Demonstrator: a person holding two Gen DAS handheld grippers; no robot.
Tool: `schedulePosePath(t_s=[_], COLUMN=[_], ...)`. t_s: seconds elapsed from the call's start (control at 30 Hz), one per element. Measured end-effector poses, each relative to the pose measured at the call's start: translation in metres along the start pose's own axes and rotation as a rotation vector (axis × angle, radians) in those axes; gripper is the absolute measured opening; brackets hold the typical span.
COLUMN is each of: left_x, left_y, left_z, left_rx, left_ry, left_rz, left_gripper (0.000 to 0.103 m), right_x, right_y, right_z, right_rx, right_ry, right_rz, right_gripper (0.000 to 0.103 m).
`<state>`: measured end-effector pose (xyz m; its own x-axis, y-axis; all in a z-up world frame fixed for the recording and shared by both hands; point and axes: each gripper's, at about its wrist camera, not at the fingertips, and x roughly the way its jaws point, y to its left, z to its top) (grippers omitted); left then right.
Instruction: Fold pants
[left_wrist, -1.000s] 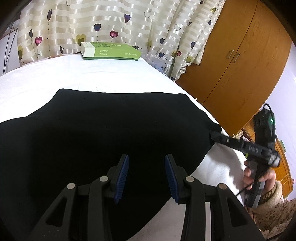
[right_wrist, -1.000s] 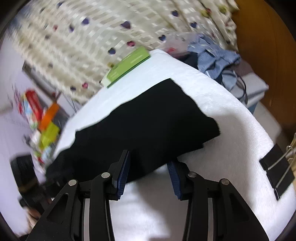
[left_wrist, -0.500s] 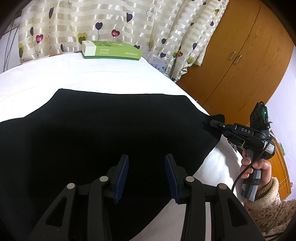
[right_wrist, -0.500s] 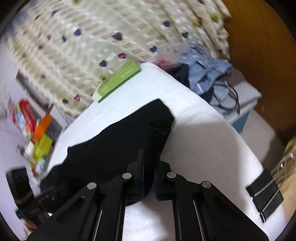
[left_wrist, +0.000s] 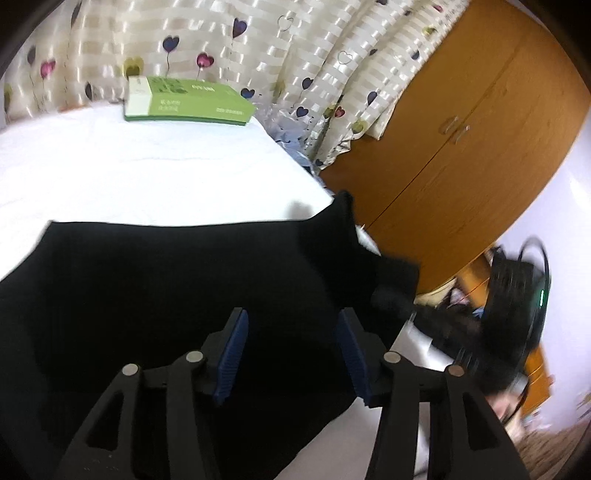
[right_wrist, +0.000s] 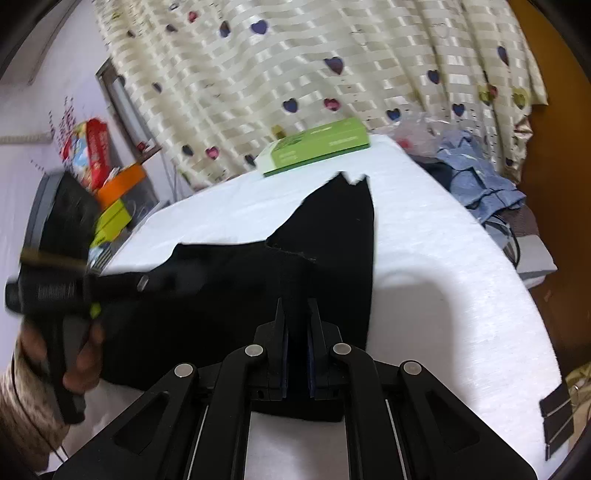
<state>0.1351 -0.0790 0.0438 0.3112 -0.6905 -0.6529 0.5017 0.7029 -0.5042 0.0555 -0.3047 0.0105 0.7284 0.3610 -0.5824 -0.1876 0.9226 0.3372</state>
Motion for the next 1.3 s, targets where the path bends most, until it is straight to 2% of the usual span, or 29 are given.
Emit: schedulePosePath(t_s=[0.1,0.23,0.3,0.47,0.87,0.9,0.93,1.0,1.1,1.3], left_x=[0.015,0.041,0.052,0.059,0.070,0.069,0.068,0.063,0.052,0.023], left_y=[-0.004,0.005,0.011,0.021,0.038,0.038,0.038,0.038,0.038,0.046], left_z=[0.013,0.028,0.032,0.033,0.040,0.040,0.040,0.041,0.041,0.043], left_rx=[-0.009,-0.099,-0.138,-0.205,-0.293,-0.298,-0.297,-0.287,-0.267,-0.249], left_ry=[0.013,0.064,0.081,0.068,0.084,0.083,0.079,0.073,0.061,0.015], left_rz=[-0.071,-0.154,-0.166,-0.234,-0.186,-0.178,-0.171,-0.155,-0.121,-0.086], left_gripper=[0.061,0.062,0.062,0.065,0.063,0.059,0.047,0.032,0.013,0.009], right_x=[0.000,0.001,0.001,0.004,0.003,0.003,0.004,0.005,0.006,0.007], right_y=[0.003,0.008,0.009,0.019,0.039,0.042,0.043,0.049,0.060,0.084], right_z=[-0.002,-0.004,-0.004,-0.007,-0.011,-0.011,-0.011,-0.009,-0.006,-0.002], right_rx=[-0.012,-0.026,-0.033,-0.079,-0.132,-0.137,-0.138,-0.134,-0.141,-0.168], right_ry=[0.004,0.020,0.026,0.048,0.061,0.059,0.058,0.056,0.050,0.030], right_rz=[0.008,0.014,0.016,0.036,0.095,0.096,0.098,0.110,0.135,0.182], right_gripper=[0.008,0.008,0.008,0.008,0.008,0.008,0.008,0.008,0.008,0.008])
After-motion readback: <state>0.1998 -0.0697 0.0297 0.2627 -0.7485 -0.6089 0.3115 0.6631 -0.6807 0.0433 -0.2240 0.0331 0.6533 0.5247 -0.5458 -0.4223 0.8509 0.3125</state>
